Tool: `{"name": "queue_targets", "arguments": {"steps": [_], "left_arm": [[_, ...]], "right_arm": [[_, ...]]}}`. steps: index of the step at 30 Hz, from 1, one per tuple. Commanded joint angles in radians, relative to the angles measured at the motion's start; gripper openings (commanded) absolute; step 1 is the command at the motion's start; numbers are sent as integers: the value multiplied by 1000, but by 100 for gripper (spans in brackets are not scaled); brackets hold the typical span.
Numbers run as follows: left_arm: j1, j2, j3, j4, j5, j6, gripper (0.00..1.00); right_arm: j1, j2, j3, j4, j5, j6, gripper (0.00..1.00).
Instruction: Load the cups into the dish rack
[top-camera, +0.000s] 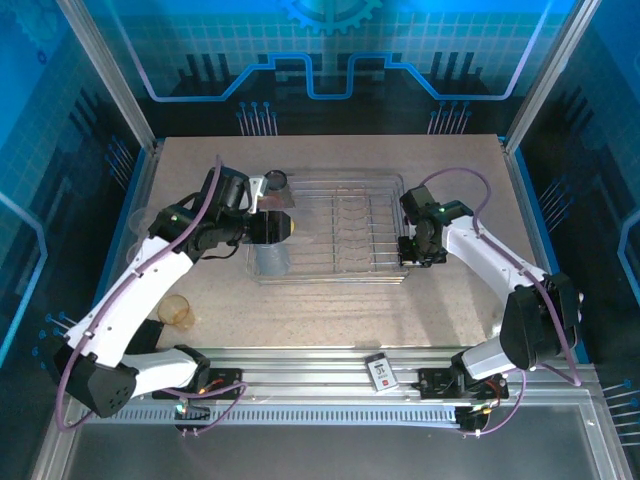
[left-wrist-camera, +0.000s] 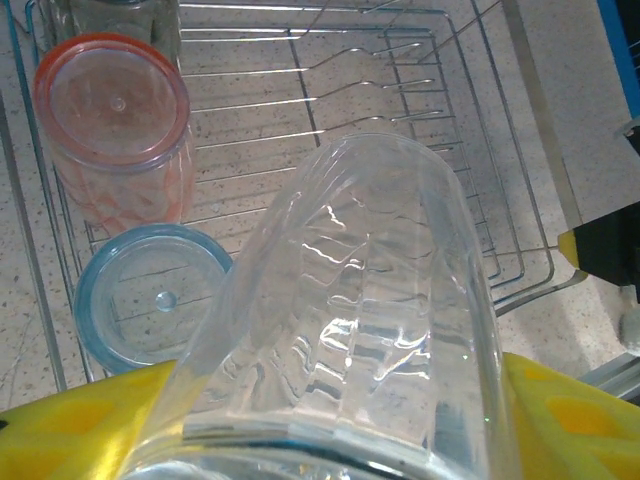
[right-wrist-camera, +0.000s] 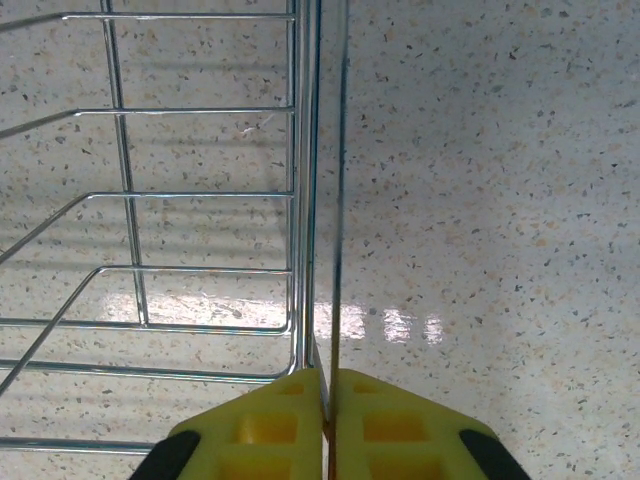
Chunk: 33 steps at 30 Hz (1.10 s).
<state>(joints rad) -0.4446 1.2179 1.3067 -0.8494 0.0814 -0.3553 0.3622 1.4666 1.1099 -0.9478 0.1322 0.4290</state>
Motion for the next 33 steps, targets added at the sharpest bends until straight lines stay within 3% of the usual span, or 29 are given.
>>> {"name": "queue_targets", "arguments": {"steps": [1, 16, 23, 33], "left_arm": [[-8, 8, 56, -23, -26, 26, 24], [-48, 154, 208, -147, -98, 40, 27], [-77, 272, 335, -274, -193, 77, 29], [-128, 448, 533, -413, -316, 141, 31]], "right_arm": [[38, 9, -8, -30, 20, 5, 6], [137, -60, -47, -88, 49, 63, 0], [215, -114, -120, -100, 65, 107, 0], [233, -183, -194, -94, 77, 111, 0]]}}
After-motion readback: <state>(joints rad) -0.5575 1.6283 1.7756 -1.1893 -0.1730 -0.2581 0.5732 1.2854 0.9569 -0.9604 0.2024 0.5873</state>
